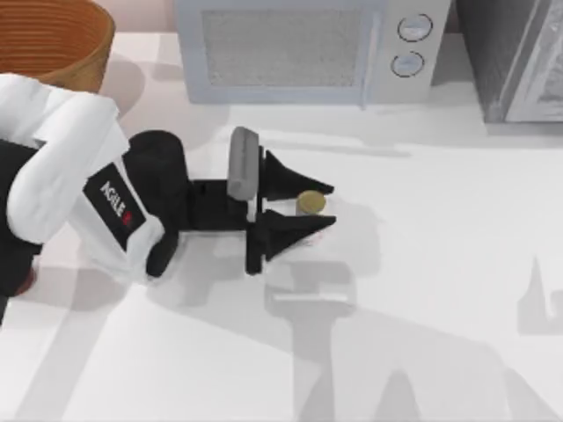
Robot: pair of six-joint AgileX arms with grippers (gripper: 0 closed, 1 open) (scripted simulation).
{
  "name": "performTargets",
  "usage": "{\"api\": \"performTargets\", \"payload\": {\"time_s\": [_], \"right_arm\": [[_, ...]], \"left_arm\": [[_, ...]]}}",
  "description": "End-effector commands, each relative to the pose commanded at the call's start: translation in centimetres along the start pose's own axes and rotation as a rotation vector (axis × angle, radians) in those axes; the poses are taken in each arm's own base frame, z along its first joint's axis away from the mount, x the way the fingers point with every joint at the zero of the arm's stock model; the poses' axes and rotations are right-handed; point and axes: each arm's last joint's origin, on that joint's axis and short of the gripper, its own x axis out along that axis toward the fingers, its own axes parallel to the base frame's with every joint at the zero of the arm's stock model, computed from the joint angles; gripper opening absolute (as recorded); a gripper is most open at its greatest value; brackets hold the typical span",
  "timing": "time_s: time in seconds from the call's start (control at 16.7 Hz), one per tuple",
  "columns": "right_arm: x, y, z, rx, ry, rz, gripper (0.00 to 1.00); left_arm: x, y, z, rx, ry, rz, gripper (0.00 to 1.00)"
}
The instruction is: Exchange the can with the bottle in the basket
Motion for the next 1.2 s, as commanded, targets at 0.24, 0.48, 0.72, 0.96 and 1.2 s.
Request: {"api": "performTargets", "payload": {"time_s": [0.24,0.48,0.72,0.96,1.2], "right_arm": [[0.0,0.0,0.0,0.0,0.0,0.0,1.0],[0.0,0.0,0.0,0.0,0.0,0.0,1.0],[0.0,0.0,0.0,0.0,0.0,0.0,1.0],[0.0,0.0,0.0,0.0,0.0,0.0,1.0],[0.0,0.0,0.0,0.0,0.0,0.0,1.0]], "left_arm": [[0.0,0.0,0.0,0.0,0.0,0.0,0.98],[0.0,0.0,0.0,0.0,0.0,0.0,1.0],[0.0,0.0,0.0,0.0,0.0,0.0,1.0],[-0.7,0.1,0.5,-0.02,0.006,0.041,1.0],[-3.7,0.2,3.9,-0.083,0.03,0.225,1.0]]}}
